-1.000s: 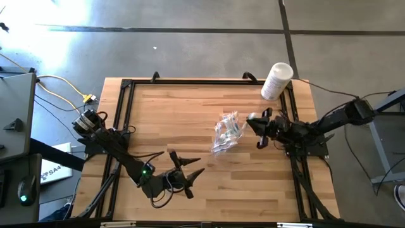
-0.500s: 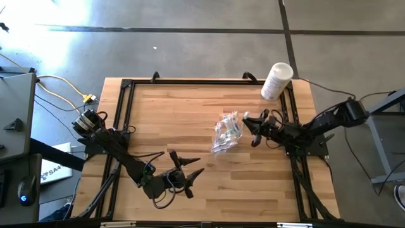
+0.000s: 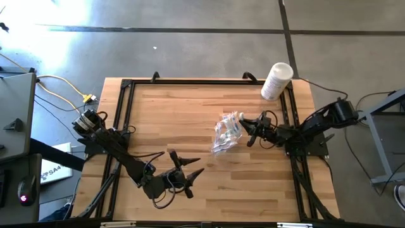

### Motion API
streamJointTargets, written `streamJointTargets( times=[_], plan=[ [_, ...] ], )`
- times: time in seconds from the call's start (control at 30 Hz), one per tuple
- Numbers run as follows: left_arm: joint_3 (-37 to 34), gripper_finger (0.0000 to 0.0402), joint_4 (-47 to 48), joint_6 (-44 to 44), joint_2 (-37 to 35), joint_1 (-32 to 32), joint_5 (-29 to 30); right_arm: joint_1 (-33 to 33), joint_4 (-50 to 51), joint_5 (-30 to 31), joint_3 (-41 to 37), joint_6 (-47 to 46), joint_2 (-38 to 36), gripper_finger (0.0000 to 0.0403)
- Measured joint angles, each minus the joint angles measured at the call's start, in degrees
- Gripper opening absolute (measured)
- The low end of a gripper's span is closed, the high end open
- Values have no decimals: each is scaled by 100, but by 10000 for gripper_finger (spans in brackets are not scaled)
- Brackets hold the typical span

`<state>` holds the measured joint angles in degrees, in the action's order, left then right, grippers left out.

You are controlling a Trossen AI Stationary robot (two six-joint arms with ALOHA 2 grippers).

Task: Pick & Place toothbrushing station
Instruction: Put the green toothbrush into the transparent organizer

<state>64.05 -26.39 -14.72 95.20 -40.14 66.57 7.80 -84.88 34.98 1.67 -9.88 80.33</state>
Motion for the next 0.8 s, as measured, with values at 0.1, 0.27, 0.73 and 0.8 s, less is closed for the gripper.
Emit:
streamJointTargets(
  times=[0.1, 0.27, 0.73, 0.8],
  plan=[
    [0, 189, 7, 2, 0, 0, -2, -74, 4, -19, 2, -178, 127, 18],
    [0, 189, 57, 2, 0, 0, -2, -162, 73, -27, 2, -407, 266, 33],
    [0, 189, 90, 19, 0, 0, -2, -158, 197, -573, 2, 133, 271, 64],
    [0, 189, 87, 22, 0, 0, -2, -155, 214, -599, 2, 284, 244, 85]
  ],
)
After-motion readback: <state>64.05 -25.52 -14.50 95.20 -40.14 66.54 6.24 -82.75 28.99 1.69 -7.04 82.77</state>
